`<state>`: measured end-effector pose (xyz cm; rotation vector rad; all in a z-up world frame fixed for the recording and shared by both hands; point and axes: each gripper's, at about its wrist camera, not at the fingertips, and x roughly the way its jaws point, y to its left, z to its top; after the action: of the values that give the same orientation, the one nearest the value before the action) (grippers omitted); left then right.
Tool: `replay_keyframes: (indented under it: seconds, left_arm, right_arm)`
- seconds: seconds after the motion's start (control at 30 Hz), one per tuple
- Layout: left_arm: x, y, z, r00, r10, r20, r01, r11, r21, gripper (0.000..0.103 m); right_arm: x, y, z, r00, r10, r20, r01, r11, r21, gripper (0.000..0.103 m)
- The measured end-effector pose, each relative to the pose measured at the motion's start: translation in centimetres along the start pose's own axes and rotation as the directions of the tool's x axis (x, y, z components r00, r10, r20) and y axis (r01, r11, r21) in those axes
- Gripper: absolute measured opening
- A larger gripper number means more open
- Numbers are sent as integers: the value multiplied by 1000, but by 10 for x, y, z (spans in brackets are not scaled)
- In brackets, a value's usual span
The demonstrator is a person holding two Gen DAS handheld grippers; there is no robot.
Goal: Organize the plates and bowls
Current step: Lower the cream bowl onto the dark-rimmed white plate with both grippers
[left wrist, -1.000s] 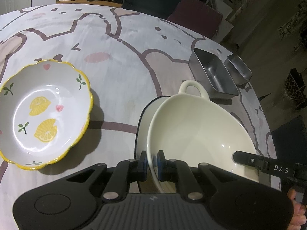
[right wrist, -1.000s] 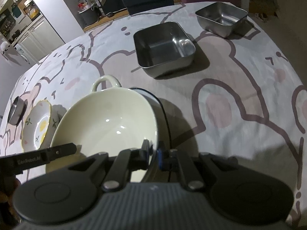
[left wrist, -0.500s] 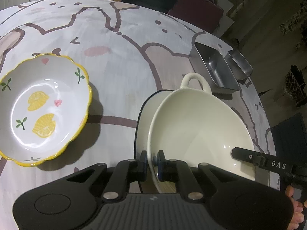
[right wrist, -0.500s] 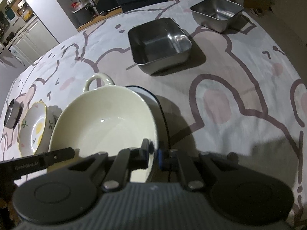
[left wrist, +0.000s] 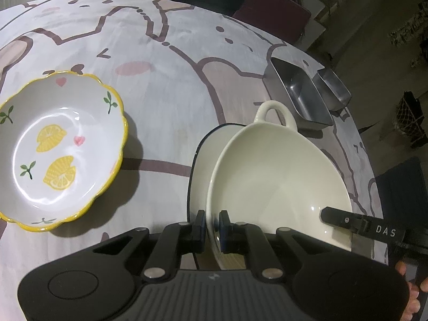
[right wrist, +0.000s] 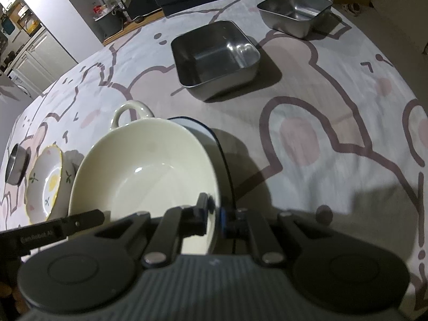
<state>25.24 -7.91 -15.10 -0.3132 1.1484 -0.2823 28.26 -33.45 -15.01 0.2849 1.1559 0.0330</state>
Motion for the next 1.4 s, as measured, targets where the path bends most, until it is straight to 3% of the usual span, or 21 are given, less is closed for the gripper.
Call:
replay_keyframes:
  seconds: [1.17, 1.4]
  left_arm:
    - [-6, 4, -1, 999, -27, -20, 26, 999, -22, 11]
    - [-9, 3, 0, 999, -35, -36, 33, 999, -32, 18]
  right_arm:
    - [5, 0, 0, 1000, -7, -20, 7, 1000, 15, 13]
    - [5, 0, 0, 1000, -9, -20, 9, 1000, 15, 13]
